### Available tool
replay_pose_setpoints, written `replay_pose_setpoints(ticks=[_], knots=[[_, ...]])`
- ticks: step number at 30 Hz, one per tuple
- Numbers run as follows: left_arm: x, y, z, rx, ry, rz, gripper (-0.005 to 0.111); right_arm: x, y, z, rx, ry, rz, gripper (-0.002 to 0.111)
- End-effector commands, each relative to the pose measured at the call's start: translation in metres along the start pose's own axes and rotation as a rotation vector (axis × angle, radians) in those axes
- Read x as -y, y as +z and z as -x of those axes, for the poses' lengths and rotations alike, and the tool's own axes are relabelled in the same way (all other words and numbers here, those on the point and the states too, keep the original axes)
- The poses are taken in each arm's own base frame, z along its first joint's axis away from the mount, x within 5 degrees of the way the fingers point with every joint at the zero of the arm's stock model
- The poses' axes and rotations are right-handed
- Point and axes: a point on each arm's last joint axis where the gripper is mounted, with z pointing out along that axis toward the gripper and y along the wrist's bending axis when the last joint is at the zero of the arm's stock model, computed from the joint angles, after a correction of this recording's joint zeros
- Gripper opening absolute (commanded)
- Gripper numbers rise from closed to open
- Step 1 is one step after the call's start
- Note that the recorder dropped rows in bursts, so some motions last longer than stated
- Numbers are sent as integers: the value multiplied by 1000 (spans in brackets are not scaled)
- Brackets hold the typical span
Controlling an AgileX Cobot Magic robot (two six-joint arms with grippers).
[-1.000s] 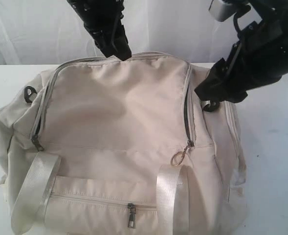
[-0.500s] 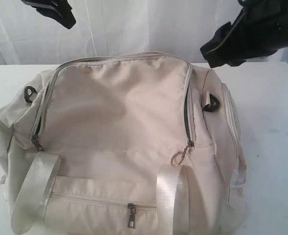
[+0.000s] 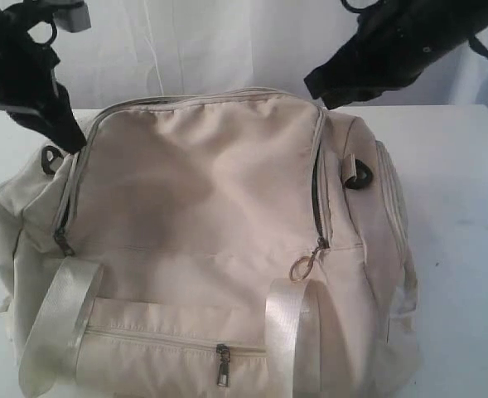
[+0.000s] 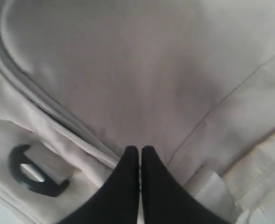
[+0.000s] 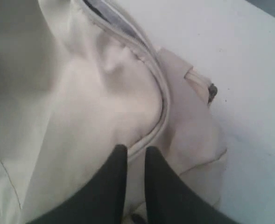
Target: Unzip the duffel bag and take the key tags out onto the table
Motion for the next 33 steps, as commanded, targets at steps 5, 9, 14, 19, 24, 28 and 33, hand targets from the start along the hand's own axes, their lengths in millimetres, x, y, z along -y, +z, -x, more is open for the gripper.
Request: replay_pose_setpoints(ticks=[5, 9, 14, 19, 24, 28, 33], knots=[[25, -27, -14, 47, 19, -13, 0, 10, 28, 25, -3, 11, 13, 55], [49, -59, -25, 83, 32, -29, 0, 16, 53, 23, -28, 9, 12, 63], [70, -51, -44, 172, 61, -85, 0, 8, 59, 23, -28, 74, 106, 63], [68, -24, -58, 139, 28, -102, 0, 1, 55, 20, -60, 83, 182, 62], [70, -23, -57, 158, 20, -130, 0, -3, 54, 18, -86, 100, 222, 50], [71, -23, -56, 163, 22, -134, 0, -3, 54, 21, -60, 112, 221, 45], [71, -23, -56, 163, 22, -134, 0, -7, 53, 24, -31, 149, 277, 39]])
